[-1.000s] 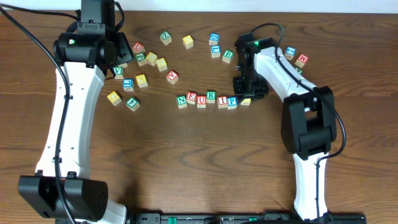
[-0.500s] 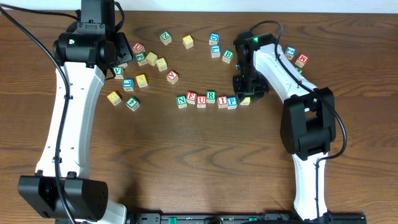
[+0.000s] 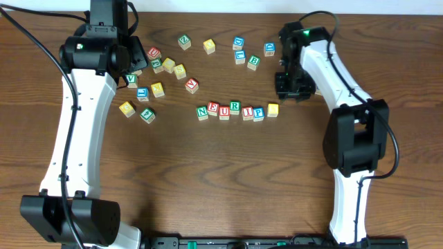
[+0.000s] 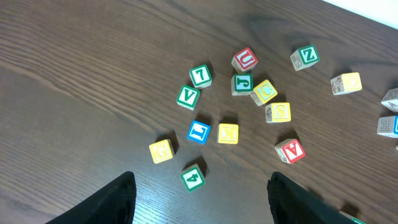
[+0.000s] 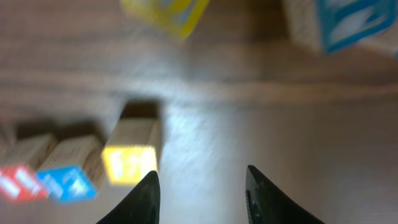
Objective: Spell out NEURIPS
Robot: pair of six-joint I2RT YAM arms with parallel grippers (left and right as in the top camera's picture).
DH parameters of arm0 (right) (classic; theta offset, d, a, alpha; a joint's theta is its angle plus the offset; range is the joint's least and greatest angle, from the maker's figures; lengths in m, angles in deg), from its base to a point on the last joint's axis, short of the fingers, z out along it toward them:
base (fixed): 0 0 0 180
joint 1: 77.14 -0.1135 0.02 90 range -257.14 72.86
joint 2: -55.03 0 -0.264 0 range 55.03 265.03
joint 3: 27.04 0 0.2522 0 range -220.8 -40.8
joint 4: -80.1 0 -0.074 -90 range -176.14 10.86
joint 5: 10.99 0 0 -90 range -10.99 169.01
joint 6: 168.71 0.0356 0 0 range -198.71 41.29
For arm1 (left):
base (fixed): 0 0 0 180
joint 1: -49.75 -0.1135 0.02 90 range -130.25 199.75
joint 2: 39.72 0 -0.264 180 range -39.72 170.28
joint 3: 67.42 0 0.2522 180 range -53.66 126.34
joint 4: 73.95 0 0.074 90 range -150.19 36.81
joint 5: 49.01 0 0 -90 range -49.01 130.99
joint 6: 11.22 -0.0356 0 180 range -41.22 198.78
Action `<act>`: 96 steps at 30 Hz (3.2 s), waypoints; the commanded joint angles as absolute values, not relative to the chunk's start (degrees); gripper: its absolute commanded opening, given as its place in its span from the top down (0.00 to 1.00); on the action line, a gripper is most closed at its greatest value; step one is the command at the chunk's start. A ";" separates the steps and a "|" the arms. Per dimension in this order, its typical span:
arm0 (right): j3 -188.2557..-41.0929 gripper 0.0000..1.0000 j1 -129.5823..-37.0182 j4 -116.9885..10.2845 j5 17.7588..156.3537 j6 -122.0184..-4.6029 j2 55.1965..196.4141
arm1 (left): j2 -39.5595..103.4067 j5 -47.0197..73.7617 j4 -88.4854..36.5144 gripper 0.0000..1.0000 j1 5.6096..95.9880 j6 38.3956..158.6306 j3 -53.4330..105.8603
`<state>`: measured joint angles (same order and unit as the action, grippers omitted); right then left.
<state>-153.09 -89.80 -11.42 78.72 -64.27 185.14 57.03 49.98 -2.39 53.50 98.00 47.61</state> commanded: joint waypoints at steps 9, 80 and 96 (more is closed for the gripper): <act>-142.53 0.63 -89.96 -21.91 78.11 -64.64 183.47 | 56.50 50.70 -2.39 0.33 53.30 97.43 47.04; -149.59 0.60 -93.37 -32.40 91.00 -62.72 182.01 | 57.55 43.97 -2.57 0.34 53.37 97.50 47.00; -146.75 0.93 -102.94 -47.00 88.18 -53.15 184.46 | 61.44 43.97 -1.95 0.55 53.37 97.91 46.93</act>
<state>-147.43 -101.28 -46.61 89.73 -55.51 183.76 61.33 44.08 -2.13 53.50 98.22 47.11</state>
